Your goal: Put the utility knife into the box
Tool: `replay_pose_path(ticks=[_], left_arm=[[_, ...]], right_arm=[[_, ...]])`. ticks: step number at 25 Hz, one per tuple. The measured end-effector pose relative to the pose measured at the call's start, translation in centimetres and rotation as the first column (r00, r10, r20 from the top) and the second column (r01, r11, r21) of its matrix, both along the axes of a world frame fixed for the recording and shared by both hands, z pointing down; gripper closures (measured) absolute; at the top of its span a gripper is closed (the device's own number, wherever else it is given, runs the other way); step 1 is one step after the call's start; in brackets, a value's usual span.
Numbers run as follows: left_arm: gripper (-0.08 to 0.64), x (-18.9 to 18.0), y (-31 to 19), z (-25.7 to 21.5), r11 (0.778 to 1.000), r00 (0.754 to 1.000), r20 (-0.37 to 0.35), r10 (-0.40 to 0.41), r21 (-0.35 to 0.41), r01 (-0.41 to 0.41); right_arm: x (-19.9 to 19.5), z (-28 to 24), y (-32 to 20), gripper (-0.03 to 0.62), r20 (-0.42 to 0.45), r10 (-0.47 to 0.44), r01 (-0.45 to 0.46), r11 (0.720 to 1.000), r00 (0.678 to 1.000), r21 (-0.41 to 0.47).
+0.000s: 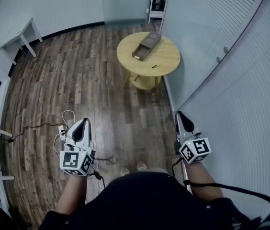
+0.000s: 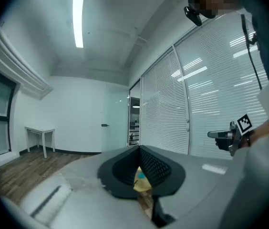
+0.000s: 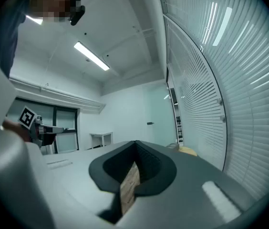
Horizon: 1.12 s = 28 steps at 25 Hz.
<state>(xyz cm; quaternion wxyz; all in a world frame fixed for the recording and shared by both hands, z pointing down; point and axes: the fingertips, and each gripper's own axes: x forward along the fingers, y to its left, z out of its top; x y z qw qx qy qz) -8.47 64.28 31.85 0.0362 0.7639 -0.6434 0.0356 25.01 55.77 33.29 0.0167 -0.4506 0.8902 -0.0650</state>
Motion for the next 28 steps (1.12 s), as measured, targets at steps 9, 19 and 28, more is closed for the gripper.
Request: replay_pose_path(ticks=[9, 19, 28], left_arm=[[0.557, 2.1, -2.3, -0.5, 0.998, 0.998, 0.003, -0.058, 0.009, 0.058], [0.557, 2.4, -8.4, 1.8, 0.997, 0.997, 0.053, -0.060, -0.045, 0.062], [0.557, -2.0, -22.9, 1.2, 0.999, 0.999, 0.014, 0.050, 0.010, -0.051]], right_arm=[[3.3, 0.9, -2.9, 0.584, -0.029, -0.033, 0.032, 0.999, 0.999, -0.028], [2.1, 3.7, -9.0, 0.584, -0.003, -0.047, 0.047, 0.998, 0.999, -0.041], [-4.0, 4.6, -19.2, 0.584, -0.091, 0.026, -0.026, 1.000, 0.995, 0.003]])
